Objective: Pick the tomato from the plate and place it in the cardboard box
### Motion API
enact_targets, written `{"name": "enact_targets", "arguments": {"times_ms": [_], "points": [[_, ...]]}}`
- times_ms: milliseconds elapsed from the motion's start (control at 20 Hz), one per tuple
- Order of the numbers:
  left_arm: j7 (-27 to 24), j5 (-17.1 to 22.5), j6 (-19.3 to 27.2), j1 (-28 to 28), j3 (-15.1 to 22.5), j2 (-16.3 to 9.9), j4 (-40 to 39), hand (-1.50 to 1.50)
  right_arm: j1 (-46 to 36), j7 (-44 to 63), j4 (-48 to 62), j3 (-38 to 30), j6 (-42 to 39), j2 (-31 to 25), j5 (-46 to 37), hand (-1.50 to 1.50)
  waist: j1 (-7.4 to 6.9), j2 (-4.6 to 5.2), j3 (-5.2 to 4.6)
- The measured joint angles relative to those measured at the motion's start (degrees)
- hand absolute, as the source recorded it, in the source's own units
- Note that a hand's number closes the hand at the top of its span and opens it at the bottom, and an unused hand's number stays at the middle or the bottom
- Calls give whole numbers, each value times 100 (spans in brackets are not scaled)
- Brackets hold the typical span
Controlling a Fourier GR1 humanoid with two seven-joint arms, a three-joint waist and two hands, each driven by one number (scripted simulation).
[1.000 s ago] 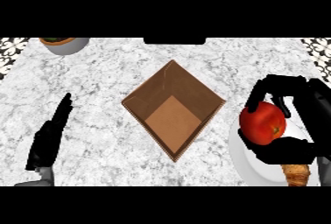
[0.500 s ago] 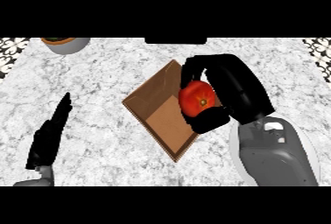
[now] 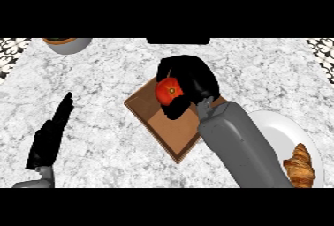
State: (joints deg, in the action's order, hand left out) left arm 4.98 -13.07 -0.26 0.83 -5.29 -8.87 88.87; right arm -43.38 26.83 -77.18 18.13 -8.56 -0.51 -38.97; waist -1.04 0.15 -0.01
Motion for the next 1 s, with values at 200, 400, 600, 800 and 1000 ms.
{"name": "enact_targets", "arguments": {"times_ms": [200, 400, 600, 800, 1000], "points": [[-102, -39, 65, 145, -38, 30, -261, 0, -263, 1, 866, 298, 710, 31, 312, -150, -4, 4, 0], [-13, -51, 32, 78, 3, 41, -79, 0, -447, -354, 1444, 418, 1297, 33, 744, -150, -13, -20, -3], [-35, -96, 55, 65, 15, 36, -45, 0, -463, -571, 1463, 297, 2000, 33, 1254, -150, -16, -20, -4], [-93, -104, 63, -7, 49, 82, -37, 0, -391, -915, 1422, -105, 2717, 35, 1738, -150, -15, -11, -1], [-22, -148, 140, -65, 93, 168, 35, 0, -212, -1386, 1225, -751, 2796, 6, 2327, -150, 43, -9, 4]]}}
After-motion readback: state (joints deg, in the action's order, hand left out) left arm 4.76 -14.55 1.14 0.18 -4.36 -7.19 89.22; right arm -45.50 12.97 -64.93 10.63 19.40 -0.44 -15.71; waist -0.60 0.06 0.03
